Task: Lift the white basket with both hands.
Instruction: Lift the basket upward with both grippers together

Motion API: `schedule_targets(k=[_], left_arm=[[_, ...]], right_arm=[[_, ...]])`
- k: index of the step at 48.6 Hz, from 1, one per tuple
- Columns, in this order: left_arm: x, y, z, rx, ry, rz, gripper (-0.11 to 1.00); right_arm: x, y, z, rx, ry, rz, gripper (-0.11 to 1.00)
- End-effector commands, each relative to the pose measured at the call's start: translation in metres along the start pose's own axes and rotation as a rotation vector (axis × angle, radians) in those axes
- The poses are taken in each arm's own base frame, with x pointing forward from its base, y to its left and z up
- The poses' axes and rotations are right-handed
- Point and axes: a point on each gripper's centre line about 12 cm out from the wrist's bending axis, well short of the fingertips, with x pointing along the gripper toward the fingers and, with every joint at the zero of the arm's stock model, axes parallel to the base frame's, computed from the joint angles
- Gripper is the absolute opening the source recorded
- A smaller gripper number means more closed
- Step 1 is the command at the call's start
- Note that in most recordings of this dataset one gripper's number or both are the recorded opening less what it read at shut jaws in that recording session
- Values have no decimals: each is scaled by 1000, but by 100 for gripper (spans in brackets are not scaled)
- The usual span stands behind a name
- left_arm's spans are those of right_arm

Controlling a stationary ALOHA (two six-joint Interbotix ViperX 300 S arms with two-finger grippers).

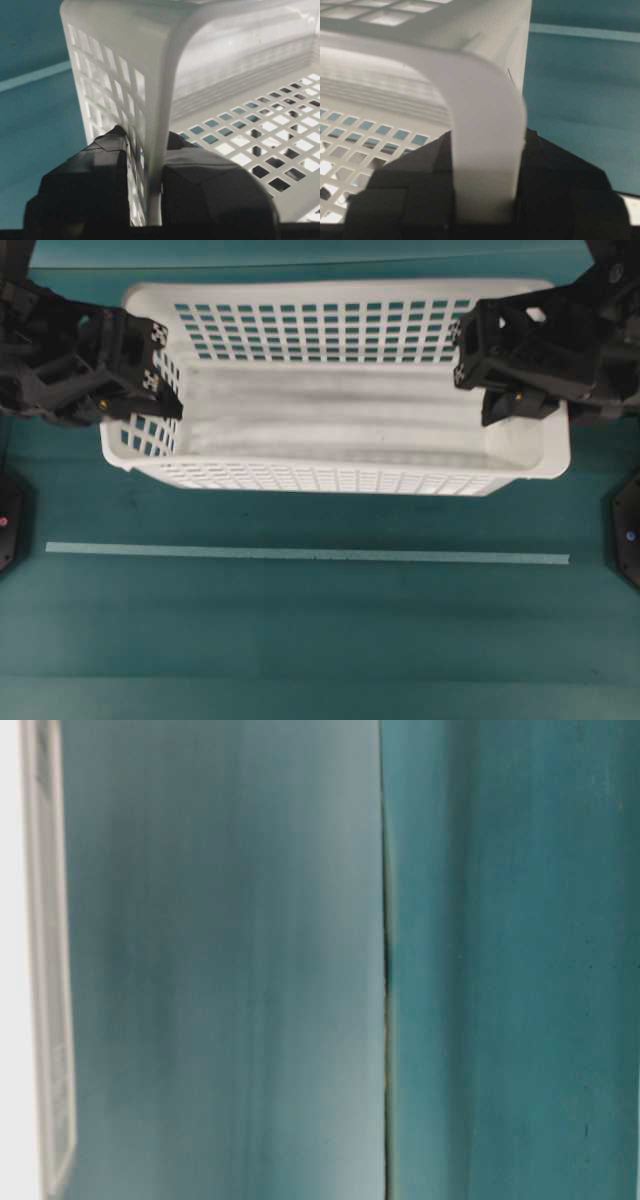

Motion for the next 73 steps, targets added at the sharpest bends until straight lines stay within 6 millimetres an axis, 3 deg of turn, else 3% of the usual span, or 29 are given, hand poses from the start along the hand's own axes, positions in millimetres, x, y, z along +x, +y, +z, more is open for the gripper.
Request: schedule_targets(k=[1,14,29,73], left_arm=[[-29,-27,6,23,-28,-116,3],[-55,-56,-3,57,16,-105,3],[-77,-70,3,112,17,-70,3],[-64,-63,7,160,22,8,3]], right_arm=[[-4,6,-4,-64,17,-24,20],[-43,25,-15,-104,42,65,20],[-44,23,-13,-129,37,-13,20],[-35,33,2,-184,13,18,20]])
